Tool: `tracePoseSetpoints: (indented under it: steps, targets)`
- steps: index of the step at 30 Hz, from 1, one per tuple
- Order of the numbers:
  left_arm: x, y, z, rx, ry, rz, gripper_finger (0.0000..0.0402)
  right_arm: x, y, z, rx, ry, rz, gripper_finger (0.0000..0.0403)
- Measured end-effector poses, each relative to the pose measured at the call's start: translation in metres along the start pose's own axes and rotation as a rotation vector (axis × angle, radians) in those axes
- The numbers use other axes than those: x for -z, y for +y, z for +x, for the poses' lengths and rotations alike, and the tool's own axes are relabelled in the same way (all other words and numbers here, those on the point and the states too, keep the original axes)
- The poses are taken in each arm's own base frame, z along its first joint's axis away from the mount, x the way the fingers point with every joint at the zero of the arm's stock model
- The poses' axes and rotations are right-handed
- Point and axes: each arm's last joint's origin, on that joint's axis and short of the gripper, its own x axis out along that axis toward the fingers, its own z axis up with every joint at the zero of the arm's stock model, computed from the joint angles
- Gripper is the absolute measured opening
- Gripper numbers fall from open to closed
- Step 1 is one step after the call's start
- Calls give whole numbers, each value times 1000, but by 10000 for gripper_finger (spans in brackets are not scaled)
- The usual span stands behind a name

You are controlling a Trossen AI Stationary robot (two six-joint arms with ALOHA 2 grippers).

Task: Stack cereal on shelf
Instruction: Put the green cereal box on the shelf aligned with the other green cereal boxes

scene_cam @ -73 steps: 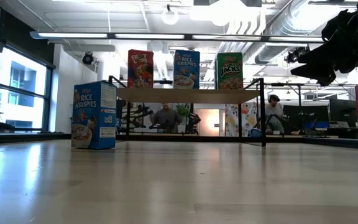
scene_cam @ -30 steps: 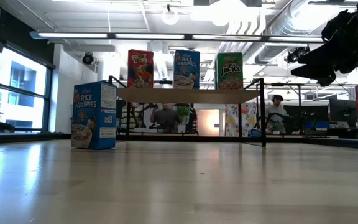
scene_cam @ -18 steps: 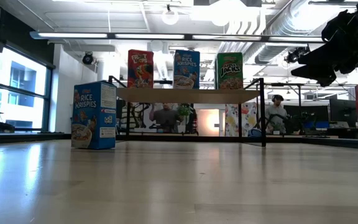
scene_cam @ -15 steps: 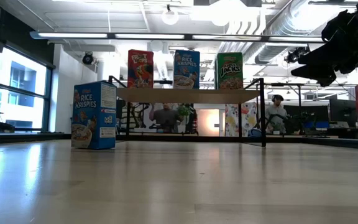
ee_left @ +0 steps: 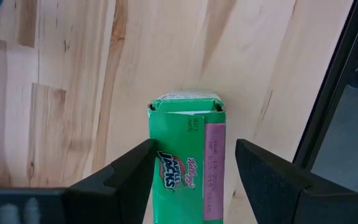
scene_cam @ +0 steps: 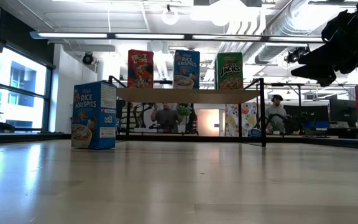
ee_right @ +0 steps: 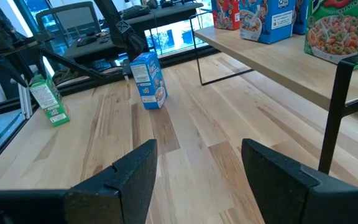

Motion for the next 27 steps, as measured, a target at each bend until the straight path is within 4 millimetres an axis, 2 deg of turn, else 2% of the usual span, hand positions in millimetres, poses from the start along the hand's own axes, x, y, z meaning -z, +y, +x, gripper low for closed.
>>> tracePoseSetpoints:
  steps: [27]
  targets:
    - [-1, -3, -1, 36, -9, -25, 213, 0, 0, 0, 0, -1, 0, 227]
